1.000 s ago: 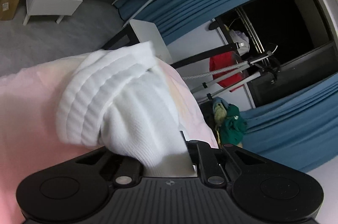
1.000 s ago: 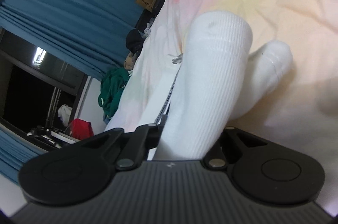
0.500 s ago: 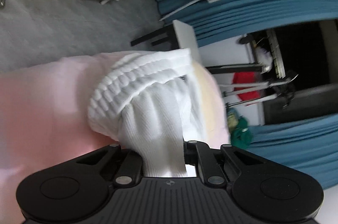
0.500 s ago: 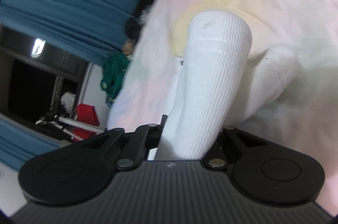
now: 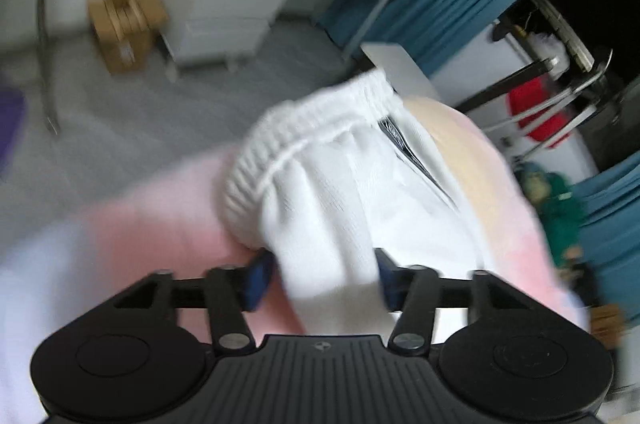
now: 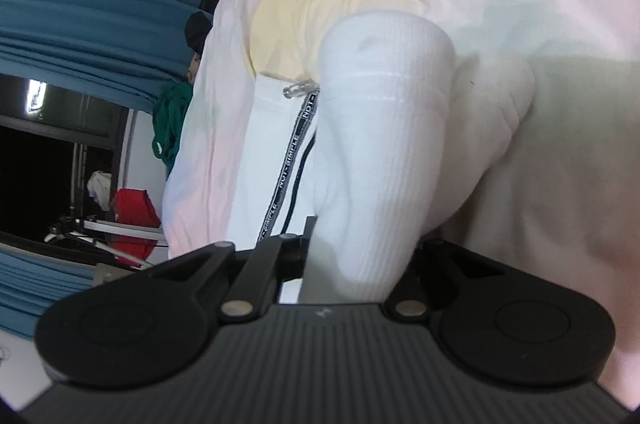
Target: Fold clothes
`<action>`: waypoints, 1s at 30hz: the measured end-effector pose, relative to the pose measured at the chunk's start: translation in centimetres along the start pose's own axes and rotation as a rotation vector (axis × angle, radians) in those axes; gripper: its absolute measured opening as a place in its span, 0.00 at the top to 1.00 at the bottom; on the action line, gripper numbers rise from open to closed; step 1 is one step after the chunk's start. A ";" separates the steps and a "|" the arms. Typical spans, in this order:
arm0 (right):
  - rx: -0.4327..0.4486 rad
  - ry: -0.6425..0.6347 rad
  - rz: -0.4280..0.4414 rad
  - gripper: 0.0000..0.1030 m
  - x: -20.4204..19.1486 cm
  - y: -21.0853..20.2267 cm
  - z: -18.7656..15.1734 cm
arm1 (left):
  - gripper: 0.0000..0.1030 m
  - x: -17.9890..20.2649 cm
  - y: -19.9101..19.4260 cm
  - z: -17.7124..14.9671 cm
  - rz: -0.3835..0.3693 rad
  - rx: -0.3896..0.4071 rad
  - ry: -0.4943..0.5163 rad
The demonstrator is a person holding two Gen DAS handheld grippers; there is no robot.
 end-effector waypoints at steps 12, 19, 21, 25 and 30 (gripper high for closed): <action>-0.004 -0.019 0.016 0.86 -0.6 0.7 0.3 | 0.26 7.0 -7.5 -3.1 -0.106 0.319 0.291; 0.021 -0.059 0.009 0.86 -1.6 0.1 0.2 | 0.26 11.8 -6.8 -7.6 -0.192 0.310 0.460; 0.040 -0.101 -0.001 0.87 -2.3 -0.1 0.1 | 0.26 12.9 -6.3 -9.4 -0.206 0.311 0.516; 0.084 -0.174 -0.011 0.87 -3.7 -0.5 -0.1 | 0.26 14.7 -5.9 -12.9 -0.259 0.288 0.582; 0.112 -0.180 -0.014 0.87 -3.8 -0.7 0.0 | 0.26 16.8 -4.8 -16.0 -0.337 0.224 0.605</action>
Point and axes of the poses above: each gripper's, at about its wrist camera, not at the fingertips, and y roughly the way its jaws point, x to its right, z to its top, the point moved 4 cm from there along y, roughly the way its jaws point, and after that the axes turned 9 degrees about z, right-handed, at the moved point
